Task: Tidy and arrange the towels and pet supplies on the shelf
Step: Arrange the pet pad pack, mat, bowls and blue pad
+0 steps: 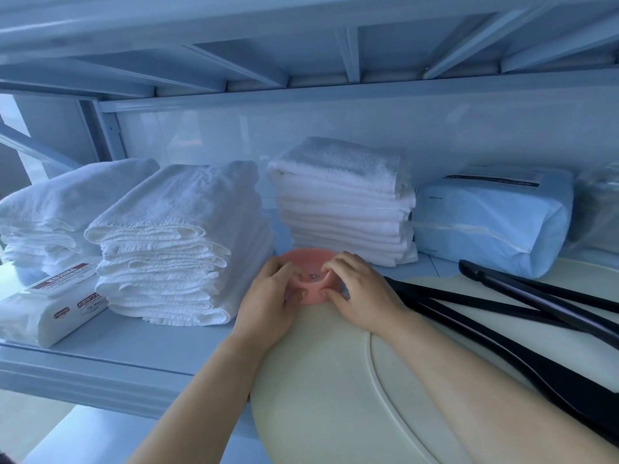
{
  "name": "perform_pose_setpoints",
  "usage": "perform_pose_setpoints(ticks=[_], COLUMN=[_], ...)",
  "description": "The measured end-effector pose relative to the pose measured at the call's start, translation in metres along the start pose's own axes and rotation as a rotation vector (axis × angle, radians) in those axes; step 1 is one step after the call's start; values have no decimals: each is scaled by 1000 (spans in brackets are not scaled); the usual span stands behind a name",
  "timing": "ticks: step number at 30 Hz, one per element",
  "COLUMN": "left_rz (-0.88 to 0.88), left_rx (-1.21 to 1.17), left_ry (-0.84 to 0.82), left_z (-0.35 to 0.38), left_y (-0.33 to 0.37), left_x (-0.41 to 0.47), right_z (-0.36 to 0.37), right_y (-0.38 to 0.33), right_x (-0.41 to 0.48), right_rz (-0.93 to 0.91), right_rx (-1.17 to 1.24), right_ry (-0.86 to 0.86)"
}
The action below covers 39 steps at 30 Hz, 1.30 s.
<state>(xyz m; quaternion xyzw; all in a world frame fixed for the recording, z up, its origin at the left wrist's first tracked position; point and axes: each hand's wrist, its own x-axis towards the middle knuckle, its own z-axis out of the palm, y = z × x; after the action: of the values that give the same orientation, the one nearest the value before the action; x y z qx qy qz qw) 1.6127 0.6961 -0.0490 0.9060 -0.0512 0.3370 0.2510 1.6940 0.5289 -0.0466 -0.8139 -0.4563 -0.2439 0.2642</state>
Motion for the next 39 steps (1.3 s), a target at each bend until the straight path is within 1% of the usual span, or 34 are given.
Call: perform_pose_setpoints(ticks=[3, 7, 11, 13, 15, 18, 22, 25, 30, 35, 39], left_rz=[-21, -46, -19, -47, -37, 43, 130, 180, 204, 181, 171], left_rx=[-5, 31, 108, 84, 53, 59, 125, 158, 274, 362, 366], left_ry=[9, 71, 105, 122, 146, 137, 35, -4, 15, 41, -71], left_z=[0, -1, -6, -11, -15, -16, -4, 9, 27, 41, 52], left_y=[1, 8, 22, 31, 40, 54, 68, 72, 75, 81, 81], left_x=[0, 2, 15, 29, 46, 69, 91, 105, 122, 131, 137], right_z=[-1, -10, -35, -49, -63, -80, -95, -104, -110, -107, -104], right_y=[-2, -2, 6, 12, 18, 31, 49, 60, 77, 97, 109], right_x=[-1, 6, 26, 33, 35, 34, 34, 37, 40, 36, 36], right_rz=[22, 61, 90, 83, 69, 66, 50, 76, 135, 150, 177], right_rx=[33, 88, 78, 46, 1, -86, -166, -196, -205, -177, -144], right_ry=[17, 117, 235, 286, 307, 297, 269, 217, 145, 37, 24])
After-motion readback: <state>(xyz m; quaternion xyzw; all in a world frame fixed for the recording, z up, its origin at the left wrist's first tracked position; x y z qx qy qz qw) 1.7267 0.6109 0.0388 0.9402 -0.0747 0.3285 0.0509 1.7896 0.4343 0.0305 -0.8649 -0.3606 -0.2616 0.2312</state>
